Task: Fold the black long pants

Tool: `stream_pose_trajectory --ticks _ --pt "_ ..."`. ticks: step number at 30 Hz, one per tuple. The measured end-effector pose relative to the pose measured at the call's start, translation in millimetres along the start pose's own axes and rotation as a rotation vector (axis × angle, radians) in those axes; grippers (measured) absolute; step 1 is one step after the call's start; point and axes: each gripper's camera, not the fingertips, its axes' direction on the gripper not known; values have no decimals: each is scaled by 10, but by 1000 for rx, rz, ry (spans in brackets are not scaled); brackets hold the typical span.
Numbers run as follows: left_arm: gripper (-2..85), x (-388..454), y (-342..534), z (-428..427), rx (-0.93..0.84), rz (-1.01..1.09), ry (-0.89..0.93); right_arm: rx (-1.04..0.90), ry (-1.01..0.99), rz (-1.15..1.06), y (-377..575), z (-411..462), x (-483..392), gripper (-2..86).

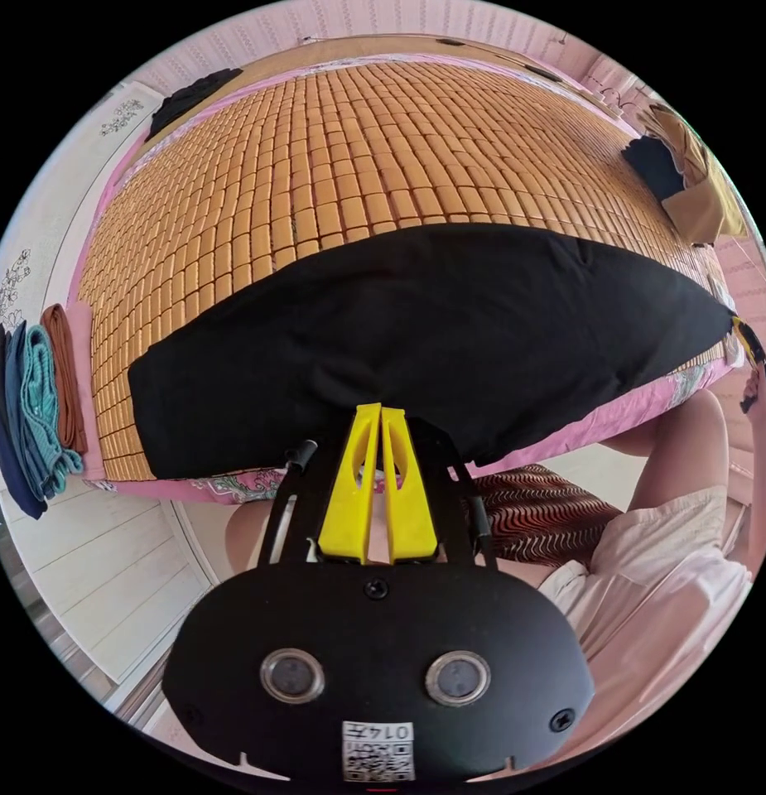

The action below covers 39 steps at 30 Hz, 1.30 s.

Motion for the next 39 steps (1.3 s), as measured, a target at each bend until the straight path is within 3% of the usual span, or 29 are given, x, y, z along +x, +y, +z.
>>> stream_pose_trajectory --ticks 4,9,17,19,23,29,32,35,39 --pt "-10 -34 -11 9 -5 10 4 -43 262 15 49 31 181 48" --pt "-10 -115 -15 26 -9 -1 22 -49 320 102 112 79 459 133" --pt "-10 -170 2 52 -13 15 -13 -106 428 -29 146 246 396 36" --pt "-10 -200 8 57 -15 14 -15 -87 359 -8 140 165 441 29" --pt "-10 -178 27 21 -6 51 -21 133 83 45 138 -439 549 23" --pt "-10 371 2 -25 70 216 172 363 138 -122 -68 -1447 58 23" --pt "-10 602 -36 -40 128 241 350 440 44 -284 -174 -1783 -513 25" --pt "-10 562 3 -179 199 227 463 316 -102 -528 -210 -1608 -1362 33" --pt "-10 209 193 -376 237 192 414 -8 -351 -732 52 -678 -2376 62"
